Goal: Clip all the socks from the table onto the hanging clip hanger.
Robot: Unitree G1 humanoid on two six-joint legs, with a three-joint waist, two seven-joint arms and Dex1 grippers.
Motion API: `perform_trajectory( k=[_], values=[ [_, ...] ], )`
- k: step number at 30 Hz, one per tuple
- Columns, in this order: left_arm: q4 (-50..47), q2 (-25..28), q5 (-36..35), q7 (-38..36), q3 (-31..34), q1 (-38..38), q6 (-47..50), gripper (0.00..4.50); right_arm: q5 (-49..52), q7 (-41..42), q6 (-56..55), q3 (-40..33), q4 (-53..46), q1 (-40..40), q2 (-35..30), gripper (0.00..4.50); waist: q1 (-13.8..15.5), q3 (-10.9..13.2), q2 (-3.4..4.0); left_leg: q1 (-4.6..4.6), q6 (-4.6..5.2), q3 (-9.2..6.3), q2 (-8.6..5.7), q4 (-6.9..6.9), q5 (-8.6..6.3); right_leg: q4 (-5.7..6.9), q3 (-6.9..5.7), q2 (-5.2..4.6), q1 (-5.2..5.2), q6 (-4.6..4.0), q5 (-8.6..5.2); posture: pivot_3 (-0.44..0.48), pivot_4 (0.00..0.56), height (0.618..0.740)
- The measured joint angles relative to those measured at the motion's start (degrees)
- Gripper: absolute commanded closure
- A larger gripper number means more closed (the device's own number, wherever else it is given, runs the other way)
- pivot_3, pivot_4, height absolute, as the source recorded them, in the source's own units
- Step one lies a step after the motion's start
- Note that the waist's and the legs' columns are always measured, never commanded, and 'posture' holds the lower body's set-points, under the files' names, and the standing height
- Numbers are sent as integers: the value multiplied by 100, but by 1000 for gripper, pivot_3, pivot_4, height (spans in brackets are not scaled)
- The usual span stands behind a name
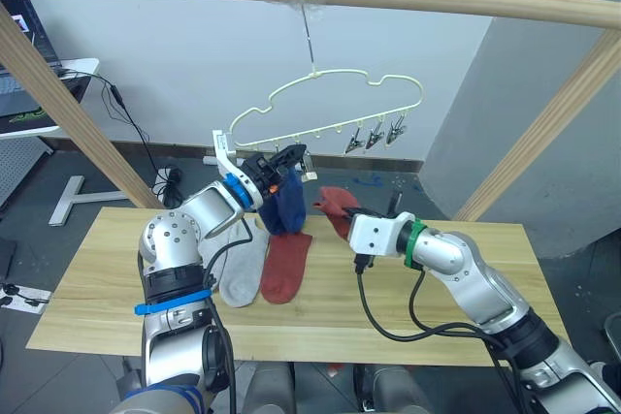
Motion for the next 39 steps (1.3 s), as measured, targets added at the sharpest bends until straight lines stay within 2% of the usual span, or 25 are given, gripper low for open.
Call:
perform_trajectory(
  k=[20,21,23,27,30,32,34,36,39],
  values=[
    [-73,-53,-323,243,-24,25,89,4500,-182,51,46,-43,152,-400,538,4464,7,1,0,-3,-2,4,-1,-1,1,-6,-2,-5,-1,-7,4,167,180,740],
    [-81,-50,-326,231,-21,32,88,3922,-182,53,58,-47,165,-400,557,4500,7,1,0,-3,-3,4,-1,-2,1,-6,-2,-5,-1,-7,4,167,181,740],
    [-90,-46,-350,212,-21,47,91,3387,-178,61,86,-50,173,-400,583,4500,7,1,0,-3,-3,4,-1,-2,1,-6,-2,-5,-1,-7,4,168,181,740],
    [-121,146,-321,114,-153,137,129,2011,-133,69,138,-106,173,-400,629,4500,5,1,-1,-3,-3,3,-1,-4,1,-7,-1,-5,-1,-7,4,172,177,740],
    [-144,391,-254,0,-329,183,149,2011,-39,123,239,-170,173,-392,693,4500,7,1,0,-3,-3,3,-1,-4,1,-7,-2,-5,-2,-7,4,181,176,740],
    [-217,634,-142,-165,-500,219,156,1972,50,148,300,-217,171,-359,715,3962,7,2,0,-3,-3,3,-1,-5,1,-8,-2,-5,-3,-7,4,186,174,740],
    [-483,1092,147,-456,-837,358,82,1972,180,179,475,-300,133,-244,733,3409,6,2,0,-3,-3,5,-1,-10,1,-12,-1,-5,-4,-8,3,186,174,740],
    [-767,1507,592,-697,-1160,522,-162,1972,340,260,683,-406,35,-1,735,2693,8,3,2,-4,-4,5,0,-17,1,-19,-1,-5,-4,-9,3,186,174,740],
    [-1173,1801,1034,-823,-1308,800,-529,1972,562,313,1041,-582,-280,489,687,1627,33,4,3,-13,-3,5,1,-20,0,-34,-5,-9,-6,-9,2,210,175,740]
  ],
)
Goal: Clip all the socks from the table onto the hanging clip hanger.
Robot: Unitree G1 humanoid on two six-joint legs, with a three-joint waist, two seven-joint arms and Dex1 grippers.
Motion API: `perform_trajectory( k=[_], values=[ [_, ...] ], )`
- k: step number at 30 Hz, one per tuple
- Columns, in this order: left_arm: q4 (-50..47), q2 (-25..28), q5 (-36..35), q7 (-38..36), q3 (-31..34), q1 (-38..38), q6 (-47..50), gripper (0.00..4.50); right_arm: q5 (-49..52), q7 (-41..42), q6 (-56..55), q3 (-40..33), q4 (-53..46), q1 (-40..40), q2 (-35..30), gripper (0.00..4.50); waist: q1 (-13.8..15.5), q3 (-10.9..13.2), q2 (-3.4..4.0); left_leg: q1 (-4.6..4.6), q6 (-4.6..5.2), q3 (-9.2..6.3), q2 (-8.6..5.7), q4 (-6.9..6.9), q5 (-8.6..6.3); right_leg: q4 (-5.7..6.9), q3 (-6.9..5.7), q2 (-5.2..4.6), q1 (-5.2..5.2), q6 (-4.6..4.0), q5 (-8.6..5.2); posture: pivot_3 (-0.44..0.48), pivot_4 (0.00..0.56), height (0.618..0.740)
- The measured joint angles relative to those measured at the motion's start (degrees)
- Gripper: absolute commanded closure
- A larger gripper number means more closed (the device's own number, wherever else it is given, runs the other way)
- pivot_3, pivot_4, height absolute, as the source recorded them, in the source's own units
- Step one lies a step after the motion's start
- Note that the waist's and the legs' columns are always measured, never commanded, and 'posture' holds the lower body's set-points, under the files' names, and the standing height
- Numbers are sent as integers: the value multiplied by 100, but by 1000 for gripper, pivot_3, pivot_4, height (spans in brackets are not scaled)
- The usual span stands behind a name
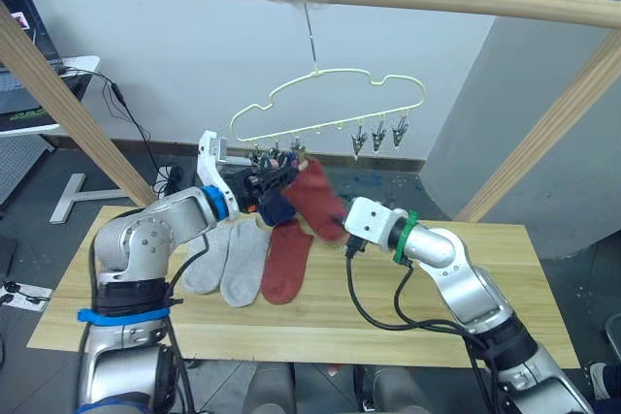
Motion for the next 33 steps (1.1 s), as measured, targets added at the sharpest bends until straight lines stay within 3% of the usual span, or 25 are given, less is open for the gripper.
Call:
perform_trajectory(
  k=[4,8,11,15,17,21,33],
  values=[
    [-634,267,399,-243,-99,460,-487,1972,310,4,602,-371,-525,578,17,206,64,1,2,-19,0,2,0,1,0,-10,-1,-4,-13,0,0,220,174,740],
    [-899,751,416,-1427,-229,990,-859,1972,814,-373,1672,-1061,-1220,750,662,30,80,9,14,-22,0,3,2,-6,0,-8,-4,-2,-24,14,-12,231,180,740],
    [-898,881,890,-2103,-302,1444,-1879,1972,1037,-955,2439,-1424,-1757,561,1409,705,93,12,20,-24,0,1,3,-12,0,-8,-4,-1,-32,15,-21,227,181,740],
    [-846,905,1239,-2446,-344,1583,-2676,1972,1053,-1504,2986,-1478,-2076,211,1858,2178,147,13,22,-34,0,8,2,-11,0,-13,-4,-4,-38,15,-24,220,183,740],
    [-750,793,1277,-2466,-332,1491,-2878,1801,1042,-1789,3213,-1429,-2093,10,2034,2213,162,14,22,-40,1,11,1,-11,0,-14,-3,-6,-42,15,-24,214,184,740],
    [-644,700,1379,-2448,-333,1199,-3129,839,1049,-2195,3345,-1301,-2066,-217,2281,2227,138,14,23,-52,1,10,2,-14,0,-13,-3,-2,-56,14,-23,214,184,740],
    [-758,566,1379,-2323,-331,1184,-3197,839,1260,-2839,3191,-1515,-1094,-757,2578,2227,110,14,23,-81,3,8,2,-16,-1,-7,-4,0,-84,-10,-10,238,191,740]
  ],
)
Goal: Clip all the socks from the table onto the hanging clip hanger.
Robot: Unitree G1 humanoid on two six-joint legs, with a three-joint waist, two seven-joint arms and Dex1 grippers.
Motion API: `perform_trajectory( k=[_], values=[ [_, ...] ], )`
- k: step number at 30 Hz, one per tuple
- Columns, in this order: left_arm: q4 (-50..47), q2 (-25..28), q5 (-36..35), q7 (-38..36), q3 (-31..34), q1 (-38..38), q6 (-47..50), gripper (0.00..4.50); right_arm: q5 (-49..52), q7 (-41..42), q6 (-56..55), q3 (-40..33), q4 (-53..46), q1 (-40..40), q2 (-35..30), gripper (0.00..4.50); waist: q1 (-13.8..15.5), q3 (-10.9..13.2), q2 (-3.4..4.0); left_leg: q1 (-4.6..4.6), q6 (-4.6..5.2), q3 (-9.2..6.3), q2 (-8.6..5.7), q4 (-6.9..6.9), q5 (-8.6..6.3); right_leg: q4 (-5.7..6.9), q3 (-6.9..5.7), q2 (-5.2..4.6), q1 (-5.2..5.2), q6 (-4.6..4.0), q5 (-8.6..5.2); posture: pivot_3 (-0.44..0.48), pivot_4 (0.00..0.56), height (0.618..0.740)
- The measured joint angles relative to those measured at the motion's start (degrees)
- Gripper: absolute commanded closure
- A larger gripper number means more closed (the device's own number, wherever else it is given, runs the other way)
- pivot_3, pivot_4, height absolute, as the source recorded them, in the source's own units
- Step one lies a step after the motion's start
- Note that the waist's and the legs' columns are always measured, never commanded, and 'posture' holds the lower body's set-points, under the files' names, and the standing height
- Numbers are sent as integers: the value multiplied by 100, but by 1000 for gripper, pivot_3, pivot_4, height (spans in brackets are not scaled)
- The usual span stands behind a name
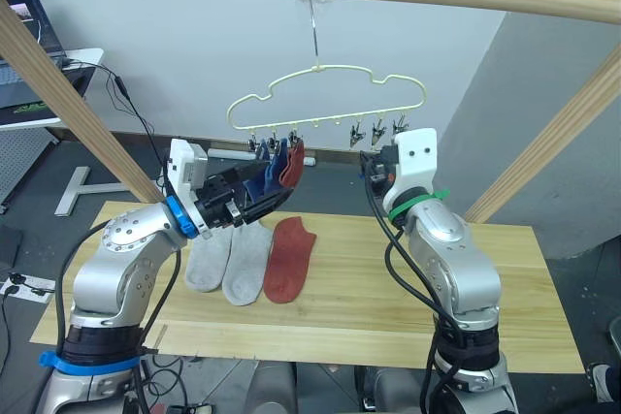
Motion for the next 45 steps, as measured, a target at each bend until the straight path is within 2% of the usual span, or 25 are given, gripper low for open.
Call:
perform_trajectory(
  k=[6,18,45],
  values=[
    [-198,-20,-37,122,12,88,8,839,145,-110,-132,-4,464,-321,176,2227,10,0,0,-1,0,-4,0,1,0,2,-5,0,0,0,0,250,192,740],
    [-461,-74,-102,258,40,188,117,839,361,-340,-446,-265,1189,-779,107,2227,16,4,5,-1,0,-4,0,0,0,4,-7,0,0,0,0,254,199,740],
    [-239,-120,-236,40,48,298,-160,839,928,-536,-826,-156,1844,-1208,90,2227,21,12,9,-2,1,-6,0,-1,0,3,-8,0,-1,-1,0,262,213,740]
  ],
)
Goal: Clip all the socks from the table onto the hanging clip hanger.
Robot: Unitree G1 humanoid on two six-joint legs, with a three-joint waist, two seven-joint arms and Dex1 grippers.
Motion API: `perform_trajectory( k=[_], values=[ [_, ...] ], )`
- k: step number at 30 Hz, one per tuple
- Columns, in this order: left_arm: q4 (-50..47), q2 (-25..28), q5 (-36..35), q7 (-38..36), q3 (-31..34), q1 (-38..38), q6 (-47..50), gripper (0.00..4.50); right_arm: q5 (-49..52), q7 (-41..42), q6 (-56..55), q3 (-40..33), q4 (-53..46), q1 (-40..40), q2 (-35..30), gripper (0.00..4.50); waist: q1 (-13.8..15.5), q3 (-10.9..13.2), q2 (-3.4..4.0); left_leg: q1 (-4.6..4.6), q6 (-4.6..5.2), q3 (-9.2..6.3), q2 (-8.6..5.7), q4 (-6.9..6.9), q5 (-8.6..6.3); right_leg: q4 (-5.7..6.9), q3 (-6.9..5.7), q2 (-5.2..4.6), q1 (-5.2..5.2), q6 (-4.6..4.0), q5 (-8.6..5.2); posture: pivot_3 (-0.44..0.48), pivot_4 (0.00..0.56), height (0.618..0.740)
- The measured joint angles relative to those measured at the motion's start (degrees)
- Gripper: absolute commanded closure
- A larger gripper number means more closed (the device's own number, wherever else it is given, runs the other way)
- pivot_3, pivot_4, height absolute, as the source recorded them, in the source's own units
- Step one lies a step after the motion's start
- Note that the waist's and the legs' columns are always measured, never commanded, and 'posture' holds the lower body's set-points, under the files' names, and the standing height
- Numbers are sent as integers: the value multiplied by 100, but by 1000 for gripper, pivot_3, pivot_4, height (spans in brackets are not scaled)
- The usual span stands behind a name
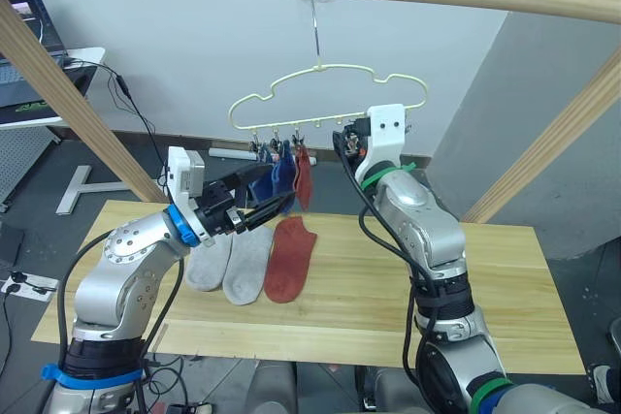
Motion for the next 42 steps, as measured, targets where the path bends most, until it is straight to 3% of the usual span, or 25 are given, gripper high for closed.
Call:
perform_trajectory(
  k=[34,38,39,42],
  values=[
    [-233,-201,-55,87,-1,-15,-12,839,166,-162,-55,148,-30,2,-3,2227,1,6,3,0,0,0,0,-6,0,-2,0,0,-1,0,0,262,200,740],
    [-233,-203,-55,91,-1,-19,-12,806,205,-206,-60,56,-1,1,-3,3038,1,6,4,0,0,0,0,-6,0,-2,-1,0,-1,0,0,261,202,740],
    [-233,-205,-55,92,-1,-23,-12,806,209,-214,-63,28,9,1,-3,3470,1,6,3,0,0,0,0,-6,0,-2,-1,0,-1,0,0,261,202,740],
    [-232,-213,-54,101,-1,-75,-12,806,211,-260,-88,-44,12,1,-3,4198,0,6,4,0,0,0,0,-6,0,-2,-1,0,-1,0,0,259,204,740]
  ],
)
